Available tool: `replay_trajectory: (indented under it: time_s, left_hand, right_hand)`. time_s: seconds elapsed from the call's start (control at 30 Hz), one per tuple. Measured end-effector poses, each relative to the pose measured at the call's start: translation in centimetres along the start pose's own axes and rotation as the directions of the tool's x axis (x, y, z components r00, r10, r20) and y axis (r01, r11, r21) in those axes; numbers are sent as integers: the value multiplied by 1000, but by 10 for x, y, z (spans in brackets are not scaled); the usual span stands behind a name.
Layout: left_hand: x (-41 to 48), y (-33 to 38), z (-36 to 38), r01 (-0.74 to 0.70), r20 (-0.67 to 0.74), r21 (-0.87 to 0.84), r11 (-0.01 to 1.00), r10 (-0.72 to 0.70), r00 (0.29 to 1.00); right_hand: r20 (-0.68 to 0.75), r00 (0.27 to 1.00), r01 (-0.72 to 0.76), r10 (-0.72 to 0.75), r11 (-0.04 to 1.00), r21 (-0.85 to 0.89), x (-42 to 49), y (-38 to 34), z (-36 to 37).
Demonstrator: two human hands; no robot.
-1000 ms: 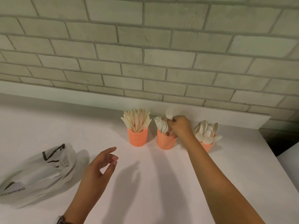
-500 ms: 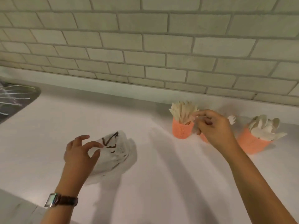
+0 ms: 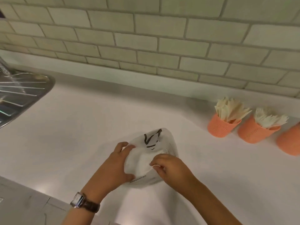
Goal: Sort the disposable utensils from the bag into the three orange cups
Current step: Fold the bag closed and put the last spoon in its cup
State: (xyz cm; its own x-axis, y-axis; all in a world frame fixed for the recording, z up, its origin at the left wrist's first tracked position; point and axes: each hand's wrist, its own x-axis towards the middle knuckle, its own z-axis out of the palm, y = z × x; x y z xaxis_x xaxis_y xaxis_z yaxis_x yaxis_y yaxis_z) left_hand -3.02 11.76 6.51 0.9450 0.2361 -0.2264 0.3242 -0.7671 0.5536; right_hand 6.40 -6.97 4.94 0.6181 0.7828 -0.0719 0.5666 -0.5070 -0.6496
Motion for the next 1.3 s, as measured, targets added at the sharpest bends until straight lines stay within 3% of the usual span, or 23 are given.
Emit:
replay_trajectory:
  time_s: [0.1, 0.17, 0.33, 0.47, 0.6, 0.73, 0.8, 0.87, 0.9, 0.97, 1.03, 1.17, 1.3]
  left_hand:
    - [-8, -3, 3, 36, -26, 44, 998, -35, 999]
    - [-9, 0, 7, 57, -24, 65, 996, -56, 998]
    - [-10, 2, 12, 54, -5, -11, 998, -54, 999]
    - [-7, 0, 9, 53, 54, -70, 996, -50, 997]
    - [-2, 3, 3, 27, 92, -158, 987, -12, 996]
    - [12, -3, 0, -43, 108, -251, 967, 72, 992]
    - [20, -6, -1, -93, 112, -280, 956, 128, 985]
    - [28, -3, 0, -131, 117, -313, 941, 175, 978]
    - [32, 1, 2, -154, 116, -335, 930, 203, 972]
    - [39, 13, 10, -207, 104, -381, 901, 264, 959]
    - [46, 30, 21, -234, 99, -438, 868, 305, 947]
    - [58, 76, 45, -226, 111, -570, 790, 346, 932]
    - [64, 126, 72, -172, 168, -641, 748, 355, 920]
  right_hand:
    - [146, 972, -178, 182, 983, -41, -5, 4, 6]
    - [205, 952, -222, 225, 974, -37, -6, 5, 8]
    - [161, 981, -70, 112, 966, -247, 22, 5, 25]
    - [284, 948, 34, 143, 843, -536, 55, 2, 47]
    - [283, 956, 129, 76, 758, -639, 63, 4, 55]
    - [197, 980, 118, -16, 846, -520, 54, 10, 38]
    - [32, 999, 53, -44, 936, -349, 37, 12, 23]
    - [-207, 977, -62, 45, 995, -73, 11, 9, 5]
    - [-327, 935, -102, 135, 988, 116, -4, 6, -6]
    - [-505, 786, -92, 357, 875, 475, -34, 6, -31]
    - [-600, 603, -8, 525, 757, 654, -62, 15, -57]
    - [-661, 334, 176, 672, 644, 744, -118, 43, -113]
    - [-765, 160, 133, 624, 754, 643, -166, 74, -163]
